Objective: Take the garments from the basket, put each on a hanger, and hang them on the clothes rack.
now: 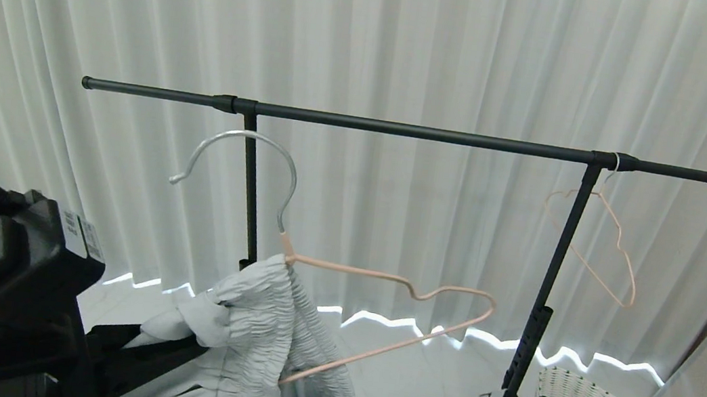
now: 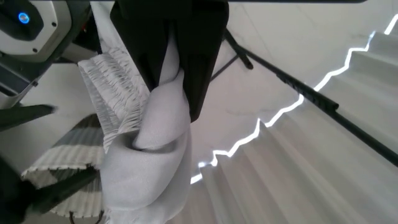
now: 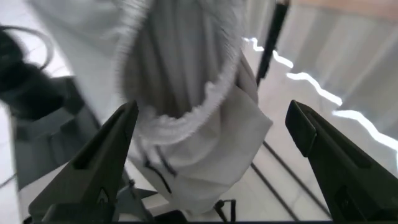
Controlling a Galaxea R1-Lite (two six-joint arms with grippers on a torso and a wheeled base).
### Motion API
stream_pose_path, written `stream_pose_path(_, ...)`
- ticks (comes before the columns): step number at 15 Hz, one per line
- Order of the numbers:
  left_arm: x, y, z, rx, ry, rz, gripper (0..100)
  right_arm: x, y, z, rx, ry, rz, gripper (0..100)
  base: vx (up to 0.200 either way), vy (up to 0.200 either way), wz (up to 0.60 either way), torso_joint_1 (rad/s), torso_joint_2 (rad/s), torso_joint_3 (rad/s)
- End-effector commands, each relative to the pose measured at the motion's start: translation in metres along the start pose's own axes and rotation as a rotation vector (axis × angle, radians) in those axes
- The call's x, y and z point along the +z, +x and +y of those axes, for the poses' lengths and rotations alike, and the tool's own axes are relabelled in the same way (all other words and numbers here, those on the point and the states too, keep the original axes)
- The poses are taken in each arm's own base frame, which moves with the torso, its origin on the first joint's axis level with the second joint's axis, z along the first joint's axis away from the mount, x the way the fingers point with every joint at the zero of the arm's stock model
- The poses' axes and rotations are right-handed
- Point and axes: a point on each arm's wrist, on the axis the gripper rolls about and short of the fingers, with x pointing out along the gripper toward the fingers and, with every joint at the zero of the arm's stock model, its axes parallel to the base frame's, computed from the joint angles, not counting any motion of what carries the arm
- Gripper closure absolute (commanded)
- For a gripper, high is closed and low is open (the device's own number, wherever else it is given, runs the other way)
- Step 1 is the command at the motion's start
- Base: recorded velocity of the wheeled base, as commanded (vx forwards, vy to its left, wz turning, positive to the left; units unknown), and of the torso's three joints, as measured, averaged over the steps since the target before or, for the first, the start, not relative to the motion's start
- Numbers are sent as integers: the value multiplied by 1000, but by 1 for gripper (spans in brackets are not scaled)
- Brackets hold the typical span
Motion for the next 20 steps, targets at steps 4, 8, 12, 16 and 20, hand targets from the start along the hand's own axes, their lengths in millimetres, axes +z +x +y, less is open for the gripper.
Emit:
stream_pose_path(4,9,-1,1,4,2,-33,100,-12,36,-16,-101,112,49,0,0,0,0,0,0,0)
stream_pose_path(8,7,1,0,-6,4,-22,100,-5,45,-14,-97,121,37,0,0,0,0,0,0,0)
stream_pose_path(12,7,1,0,-7,10,-21,100,-4,47,-14,-102,130,48,0,0,0,0,0,0,0)
stream_pose_path(16,7,1,0,-9,11,-21,100,-4,47,-14,-101,131,51,100,0,0,0,0,0,0)
stream_pose_path(20,3,1,0,-9,12,-10,100,-3,44,-25,-173,140,36,100,0,0,0,0,0,0)
